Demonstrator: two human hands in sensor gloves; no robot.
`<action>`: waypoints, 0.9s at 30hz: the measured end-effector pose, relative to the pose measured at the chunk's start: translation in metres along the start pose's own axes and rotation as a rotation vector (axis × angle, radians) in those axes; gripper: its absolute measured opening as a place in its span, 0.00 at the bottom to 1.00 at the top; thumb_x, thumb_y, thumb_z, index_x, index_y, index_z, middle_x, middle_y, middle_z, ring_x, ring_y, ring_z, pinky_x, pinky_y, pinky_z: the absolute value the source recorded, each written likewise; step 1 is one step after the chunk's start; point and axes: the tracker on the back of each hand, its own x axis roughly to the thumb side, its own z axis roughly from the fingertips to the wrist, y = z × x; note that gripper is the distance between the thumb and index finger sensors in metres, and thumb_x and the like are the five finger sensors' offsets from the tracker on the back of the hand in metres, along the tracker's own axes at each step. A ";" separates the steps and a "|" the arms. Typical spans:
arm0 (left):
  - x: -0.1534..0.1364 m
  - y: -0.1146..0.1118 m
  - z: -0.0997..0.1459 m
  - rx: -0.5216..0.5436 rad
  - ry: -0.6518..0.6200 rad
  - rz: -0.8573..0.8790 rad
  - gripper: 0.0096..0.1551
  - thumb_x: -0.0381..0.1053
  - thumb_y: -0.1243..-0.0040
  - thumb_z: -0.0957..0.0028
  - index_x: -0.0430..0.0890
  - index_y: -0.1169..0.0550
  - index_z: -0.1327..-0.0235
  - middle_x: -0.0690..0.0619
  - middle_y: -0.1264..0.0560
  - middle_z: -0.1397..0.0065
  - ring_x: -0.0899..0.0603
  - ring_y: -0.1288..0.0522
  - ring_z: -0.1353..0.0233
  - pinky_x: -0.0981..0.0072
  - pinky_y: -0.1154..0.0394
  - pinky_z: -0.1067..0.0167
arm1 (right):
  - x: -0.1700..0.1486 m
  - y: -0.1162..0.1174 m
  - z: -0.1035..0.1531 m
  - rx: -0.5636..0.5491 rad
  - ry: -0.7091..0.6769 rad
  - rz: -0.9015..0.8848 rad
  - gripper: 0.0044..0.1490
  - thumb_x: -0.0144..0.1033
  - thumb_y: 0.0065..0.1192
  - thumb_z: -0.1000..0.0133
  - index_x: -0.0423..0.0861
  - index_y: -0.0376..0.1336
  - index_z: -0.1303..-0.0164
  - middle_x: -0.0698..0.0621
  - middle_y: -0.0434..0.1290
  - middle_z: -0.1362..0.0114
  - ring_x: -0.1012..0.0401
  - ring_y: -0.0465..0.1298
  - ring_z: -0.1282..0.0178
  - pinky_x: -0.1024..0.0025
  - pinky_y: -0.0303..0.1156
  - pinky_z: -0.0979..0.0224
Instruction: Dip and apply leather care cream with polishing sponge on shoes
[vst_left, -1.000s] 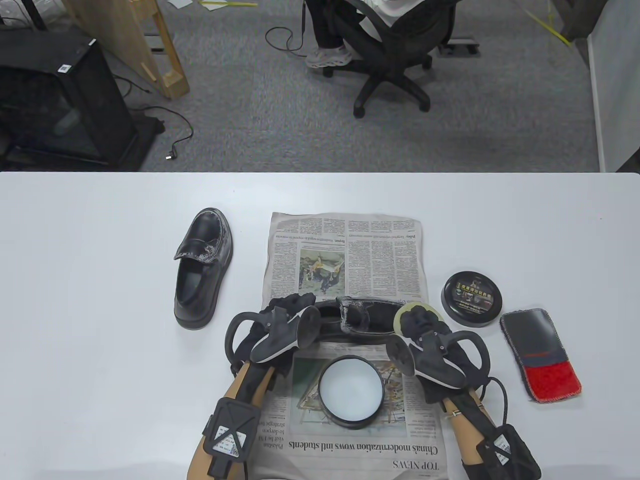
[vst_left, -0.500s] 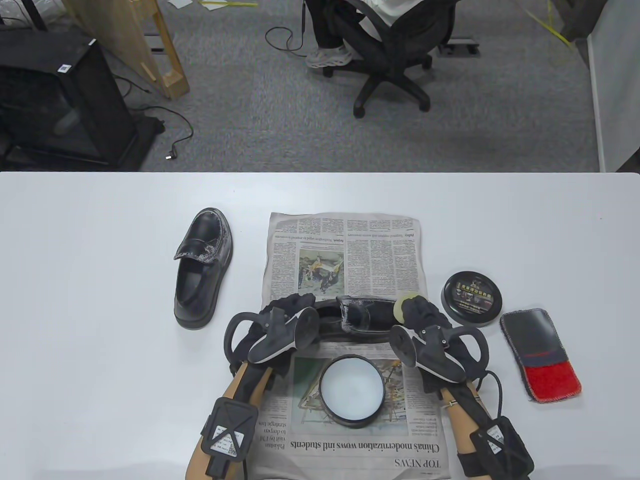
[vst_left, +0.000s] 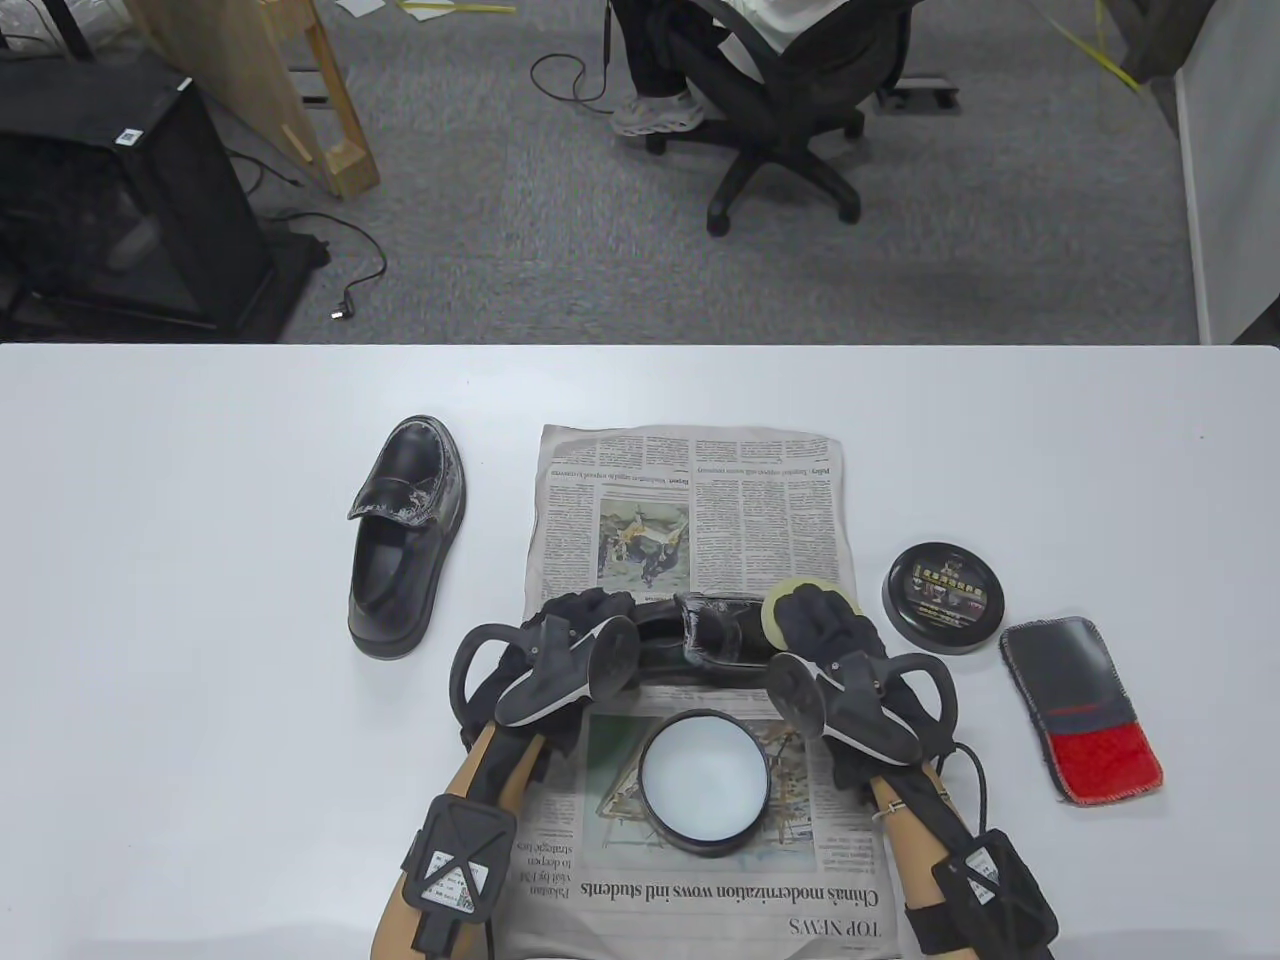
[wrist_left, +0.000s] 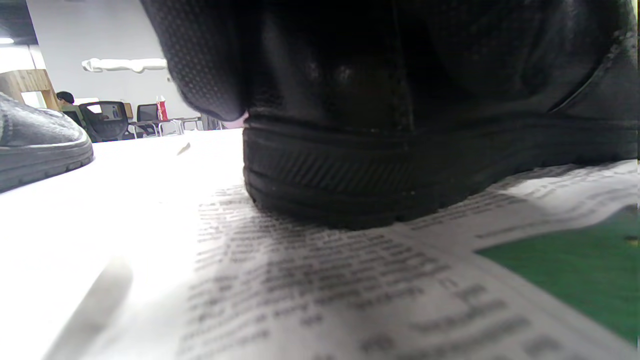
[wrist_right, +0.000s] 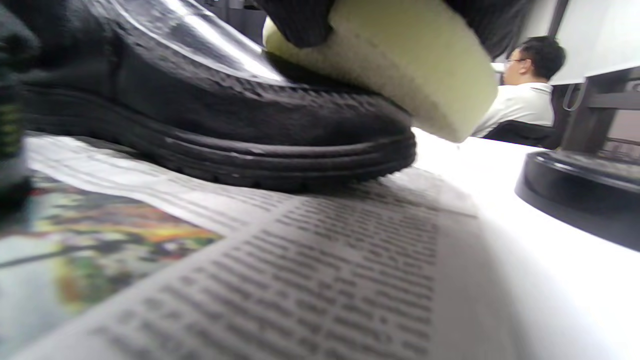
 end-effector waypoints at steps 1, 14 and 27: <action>0.000 0.000 0.000 0.007 0.005 0.001 0.46 0.70 0.36 0.61 0.59 0.31 0.24 0.54 0.26 0.20 0.44 0.26 0.25 0.57 0.23 0.30 | -0.002 0.001 0.000 0.004 0.010 0.011 0.31 0.38 0.47 0.33 0.49 0.50 0.18 0.45 0.59 0.15 0.47 0.66 0.19 0.56 0.69 0.23; 0.002 0.000 0.000 0.008 0.004 -0.012 0.46 0.69 0.36 0.60 0.58 0.31 0.24 0.54 0.26 0.20 0.44 0.25 0.25 0.56 0.22 0.31 | 0.032 -0.025 0.018 0.039 -0.097 0.250 0.32 0.38 0.51 0.34 0.43 0.56 0.19 0.40 0.65 0.19 0.45 0.74 0.25 0.56 0.74 0.28; 0.002 0.000 0.001 0.012 0.014 -0.018 0.46 0.70 0.36 0.60 0.59 0.31 0.24 0.54 0.26 0.21 0.44 0.25 0.26 0.58 0.22 0.32 | -0.003 -0.010 0.007 0.122 0.031 0.167 0.32 0.38 0.50 0.34 0.40 0.54 0.20 0.39 0.67 0.21 0.47 0.77 0.29 0.61 0.77 0.32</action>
